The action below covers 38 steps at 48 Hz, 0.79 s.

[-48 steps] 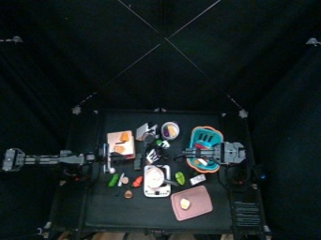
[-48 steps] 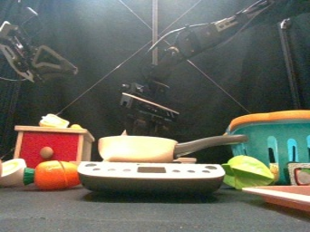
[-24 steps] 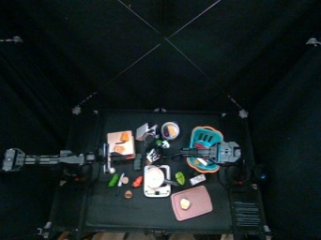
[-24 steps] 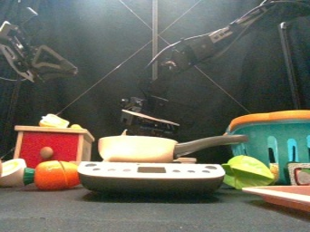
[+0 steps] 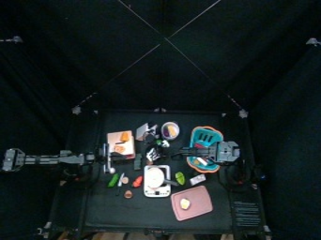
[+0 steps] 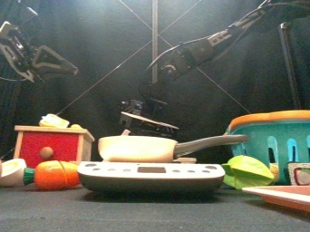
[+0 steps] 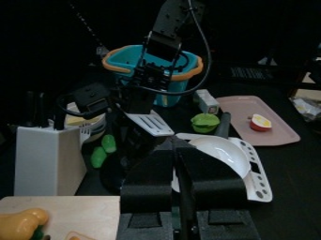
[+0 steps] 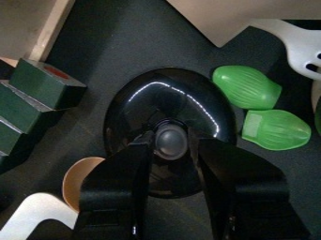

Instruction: Grab pot lid

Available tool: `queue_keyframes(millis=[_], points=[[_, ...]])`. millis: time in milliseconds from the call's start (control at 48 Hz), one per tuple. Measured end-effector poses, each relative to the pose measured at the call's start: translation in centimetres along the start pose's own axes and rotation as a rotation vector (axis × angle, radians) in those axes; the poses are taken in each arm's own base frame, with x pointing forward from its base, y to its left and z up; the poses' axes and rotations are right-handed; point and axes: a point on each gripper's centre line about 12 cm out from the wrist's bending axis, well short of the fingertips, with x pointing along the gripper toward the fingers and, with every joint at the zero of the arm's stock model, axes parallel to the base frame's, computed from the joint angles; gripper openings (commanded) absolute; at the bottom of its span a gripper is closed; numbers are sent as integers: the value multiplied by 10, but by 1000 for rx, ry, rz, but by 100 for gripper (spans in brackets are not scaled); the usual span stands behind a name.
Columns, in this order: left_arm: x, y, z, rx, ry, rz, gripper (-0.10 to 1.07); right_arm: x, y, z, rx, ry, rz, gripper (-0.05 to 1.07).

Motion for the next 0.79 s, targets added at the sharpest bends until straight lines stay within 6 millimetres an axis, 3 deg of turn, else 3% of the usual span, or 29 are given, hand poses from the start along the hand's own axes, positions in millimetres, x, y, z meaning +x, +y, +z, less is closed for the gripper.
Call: queue_keyframes(millis=[792], points=[[0, 0, 1, 0, -2, 2, 36, -3, 2, 3, 2, 2, -10, 66]])
